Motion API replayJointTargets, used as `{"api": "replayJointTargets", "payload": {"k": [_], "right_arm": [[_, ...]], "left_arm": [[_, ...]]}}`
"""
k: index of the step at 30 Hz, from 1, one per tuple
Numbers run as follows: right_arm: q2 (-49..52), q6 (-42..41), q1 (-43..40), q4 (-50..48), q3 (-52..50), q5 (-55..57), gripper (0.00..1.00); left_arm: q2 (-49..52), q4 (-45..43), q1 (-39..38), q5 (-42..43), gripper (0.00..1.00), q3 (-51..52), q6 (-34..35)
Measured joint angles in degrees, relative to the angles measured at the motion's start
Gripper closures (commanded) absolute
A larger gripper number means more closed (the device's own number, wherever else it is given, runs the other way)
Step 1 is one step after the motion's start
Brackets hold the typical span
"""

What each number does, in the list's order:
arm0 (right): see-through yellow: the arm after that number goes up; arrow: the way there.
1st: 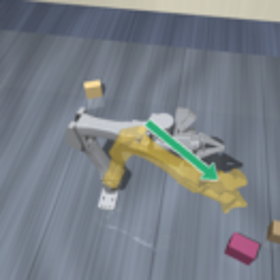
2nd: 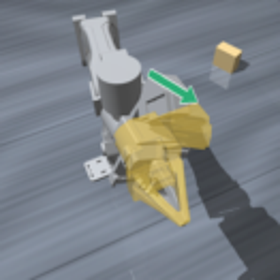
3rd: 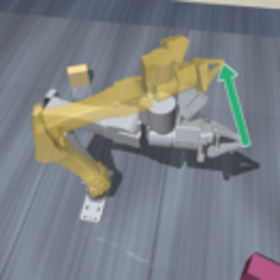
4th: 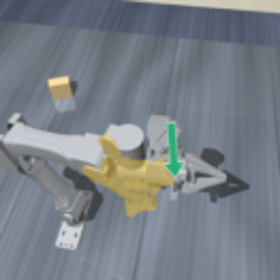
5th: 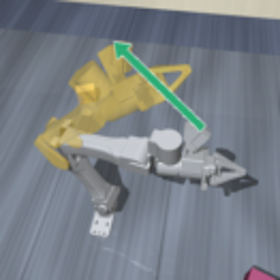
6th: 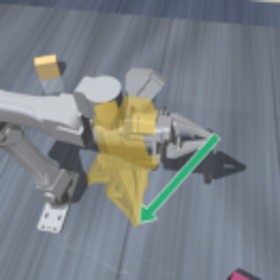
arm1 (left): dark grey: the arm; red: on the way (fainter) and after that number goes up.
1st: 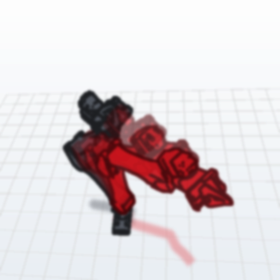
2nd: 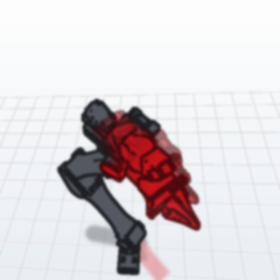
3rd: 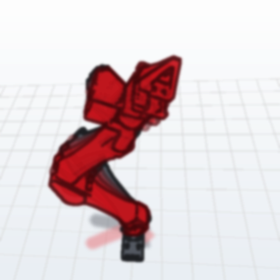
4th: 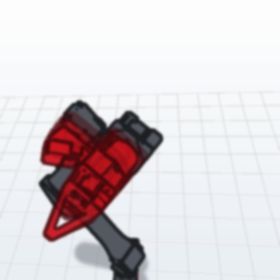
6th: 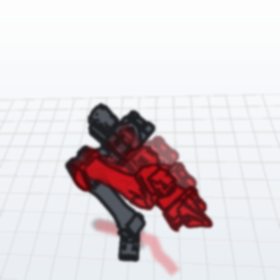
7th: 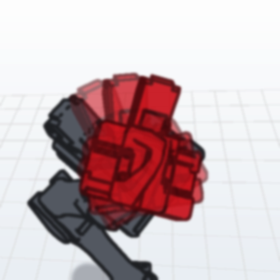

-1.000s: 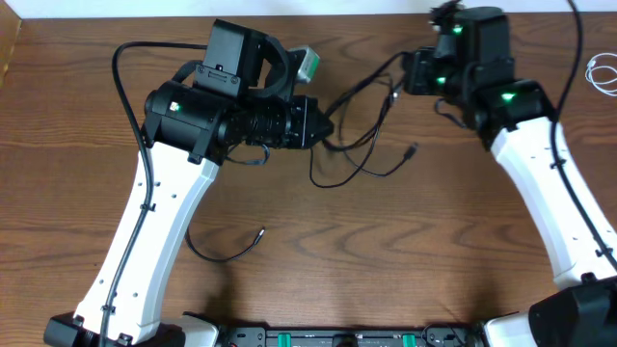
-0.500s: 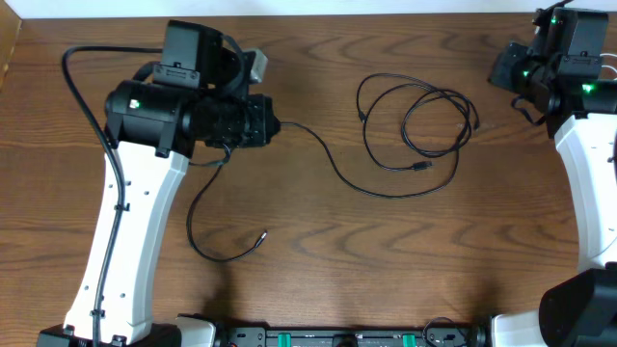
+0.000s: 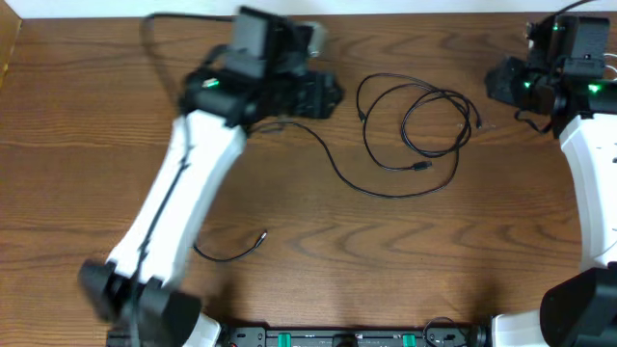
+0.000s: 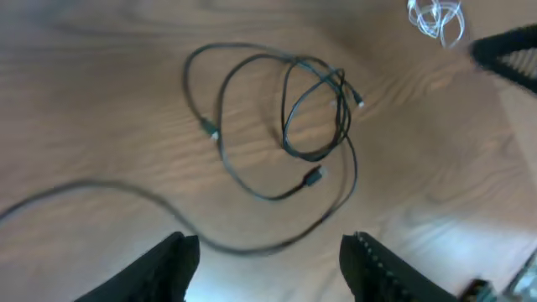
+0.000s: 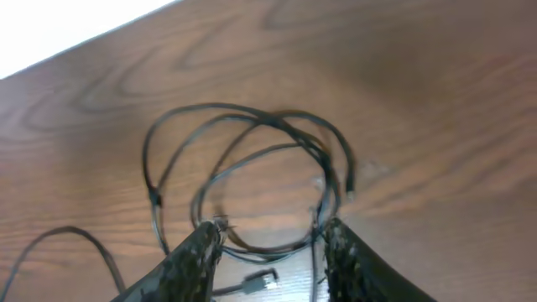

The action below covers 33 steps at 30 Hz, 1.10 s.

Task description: Untangle cables

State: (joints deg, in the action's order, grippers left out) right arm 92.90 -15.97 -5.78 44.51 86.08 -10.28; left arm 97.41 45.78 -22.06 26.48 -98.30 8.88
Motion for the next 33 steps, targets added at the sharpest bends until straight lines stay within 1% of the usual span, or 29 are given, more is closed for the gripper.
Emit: {"api": "replayJointTargets", "payload": {"k": [2,5,8,12,16,19,21,24,26,31,33], "right_arm": [[0.02,0.07,-0.7,1.42,-0.02,0.2,0.6],[0.02,0.13,-0.85,3.28,-0.02,0.33,0.6],[0.02,0.33,-0.83,4.52,-0.02,0.44,0.59],[0.02,0.55,-0.83,4.79,-0.13,0.7,0.59],[0.02,0.57,-0.83,4.85,-0.98,0.72,0.6],[0.02,0.63,-0.83,4.92,-1.84,0.7,0.6],[0.0,0.7,-0.83,4.96,-2.29,0.72,0.6],[0.0,0.72,-0.83,4.72,-3.65,0.7,0.6],[0.0,0.72,-0.83,3.98,-4.76,0.74,0.6],[0.0,0.72,-0.83,3.21,-6.54,0.76,0.6],[0.0,0.72,-0.83,2.71,-6.78,0.76,0.6]], "left_arm": [[4.44,-5.22,-1.92,0.15,0.2,0.31,-0.02],[11.06,-14.25,-4.48,0.17,0.12,0.55,0.02],[16.09,-21.46,-6.43,0.59,0.11,0.79,-0.04],[21.99,-29.11,-8.83,3.23,0.11,0.79,0.04],[26.97,-34.4,-11.32,4.26,0.11,0.79,0.07],[30.38,-37.66,-13.27,3.45,0.11,0.85,0.33],[31.43,-40.0,-13.9,1.14,0.12,0.96,1.22],[32.17,-44.02,-14.29,-3.89,0.17,1.01,1.88],[32.7,-47.3,-14.4,-5.62,0.2,1.07,2.16],[35.12,-50.58,-15.21,-7.65,0.31,1.05,2.93],[36.02,-50.75,-15.72,-8.0,0.33,1.05,3.04]]}}
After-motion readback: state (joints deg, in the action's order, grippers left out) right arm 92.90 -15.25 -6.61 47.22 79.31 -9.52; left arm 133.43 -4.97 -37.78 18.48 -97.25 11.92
